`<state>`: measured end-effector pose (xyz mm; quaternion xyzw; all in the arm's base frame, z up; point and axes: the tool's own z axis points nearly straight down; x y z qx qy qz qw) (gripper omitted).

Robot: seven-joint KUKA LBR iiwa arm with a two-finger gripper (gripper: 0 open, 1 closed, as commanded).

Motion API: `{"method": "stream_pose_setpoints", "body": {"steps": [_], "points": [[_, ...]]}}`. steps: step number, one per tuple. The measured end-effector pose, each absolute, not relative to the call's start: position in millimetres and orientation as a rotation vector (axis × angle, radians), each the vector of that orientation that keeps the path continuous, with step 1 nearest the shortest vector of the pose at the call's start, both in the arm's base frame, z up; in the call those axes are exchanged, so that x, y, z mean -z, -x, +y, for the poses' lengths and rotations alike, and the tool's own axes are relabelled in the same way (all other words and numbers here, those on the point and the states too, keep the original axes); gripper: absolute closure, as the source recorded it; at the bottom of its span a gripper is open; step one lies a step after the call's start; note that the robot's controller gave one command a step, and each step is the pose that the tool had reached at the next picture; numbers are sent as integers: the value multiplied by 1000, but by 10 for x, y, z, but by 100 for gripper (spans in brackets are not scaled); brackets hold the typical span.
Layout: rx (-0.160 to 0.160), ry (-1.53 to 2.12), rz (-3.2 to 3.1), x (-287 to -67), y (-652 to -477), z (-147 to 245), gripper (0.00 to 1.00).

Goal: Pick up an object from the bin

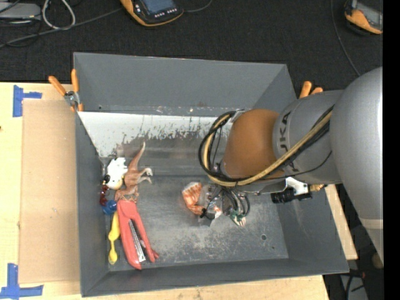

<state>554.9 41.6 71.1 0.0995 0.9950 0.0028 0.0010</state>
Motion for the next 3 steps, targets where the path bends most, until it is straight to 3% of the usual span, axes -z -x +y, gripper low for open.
{"method": "stream_pose_setpoints", "body": {"steps": [3], "points": [[-10, -316, 3124, -737, -5550, 415, 100]]}}
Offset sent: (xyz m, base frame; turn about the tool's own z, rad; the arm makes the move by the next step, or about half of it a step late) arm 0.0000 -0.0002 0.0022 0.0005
